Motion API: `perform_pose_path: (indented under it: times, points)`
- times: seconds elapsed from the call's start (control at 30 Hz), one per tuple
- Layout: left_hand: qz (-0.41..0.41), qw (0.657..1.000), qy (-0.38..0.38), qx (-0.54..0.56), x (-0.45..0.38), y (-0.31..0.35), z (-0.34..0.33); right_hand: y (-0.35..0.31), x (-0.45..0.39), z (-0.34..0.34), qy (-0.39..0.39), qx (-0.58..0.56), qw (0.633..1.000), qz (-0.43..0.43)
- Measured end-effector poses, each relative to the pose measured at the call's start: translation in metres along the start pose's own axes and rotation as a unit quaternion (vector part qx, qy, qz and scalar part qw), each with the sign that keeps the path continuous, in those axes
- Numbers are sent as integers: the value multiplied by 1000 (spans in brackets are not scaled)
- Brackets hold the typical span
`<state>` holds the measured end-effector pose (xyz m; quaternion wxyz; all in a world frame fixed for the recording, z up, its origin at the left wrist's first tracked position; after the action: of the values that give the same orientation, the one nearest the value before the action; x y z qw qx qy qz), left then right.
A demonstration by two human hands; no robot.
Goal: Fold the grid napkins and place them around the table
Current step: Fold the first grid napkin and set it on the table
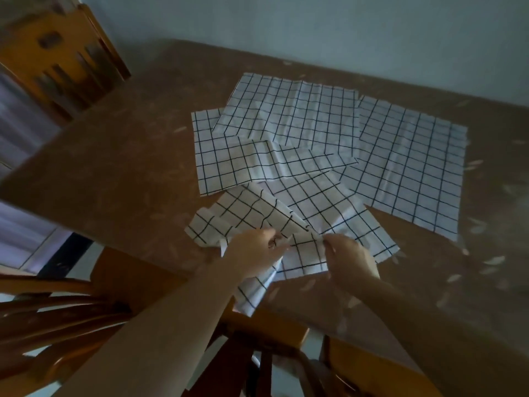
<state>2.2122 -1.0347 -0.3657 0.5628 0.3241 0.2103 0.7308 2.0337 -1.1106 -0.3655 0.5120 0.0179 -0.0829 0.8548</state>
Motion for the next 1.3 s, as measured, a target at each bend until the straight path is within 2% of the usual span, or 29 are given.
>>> perform_pose_path:
  times: [0.07,0.13,0.23,0.3,0.43,0.53,0.6,0.7,0.87,0.93,1.07,1.13,1.3]
  points:
    - [-1,1000,-1,-2,-2,19,4,19,6,27,6,-10,1000,5]
    - [-25,999,45,3,-6,43,14,36,13,58,15,-12,1000,20]
    - [-130,987,88,-10,-12,94,25,60,26,102,26,7,999,45]
    - [-159,985,61,-26,-14,129,24,74,39,130,44,9,998,54]
    - [-142,985,-22,-100,-22,195,8,100,67,184,93,-7,994,60]
    - [-141,989,-38,-9,-20,232,8,134,85,217,128,-60,990,18]
    - [-140,989,-22,45,-17,250,16,161,95,235,150,-81,985,-9]
    - [-148,988,-29,31,-9,276,32,189,107,261,189,-114,975,-30]
    - [-140,987,-78,-5,8,306,50,191,112,306,192,-154,968,48]
    - [-168,982,-81,32,16,323,51,186,109,320,201,-163,963,81]
    - [-230,961,-36,151,26,355,46,171,107,339,226,-159,954,117]
    - [-226,957,-22,182,26,355,43,168,112,341,217,-150,958,115]
    - [-191,953,-22,233,29,328,39,187,113,303,94,-59,990,90]
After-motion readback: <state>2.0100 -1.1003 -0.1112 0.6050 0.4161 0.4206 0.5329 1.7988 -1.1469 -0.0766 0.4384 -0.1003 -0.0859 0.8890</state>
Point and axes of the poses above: each hand's wrist, its own x-axis away from the middle knuckle, its own z-axis out of the back of the hand, y = z × x, the point moved 6 cm from there along -x, towards the middle knuckle, and after that the axes turned 13 degrees about x, right-handed, at the moved point
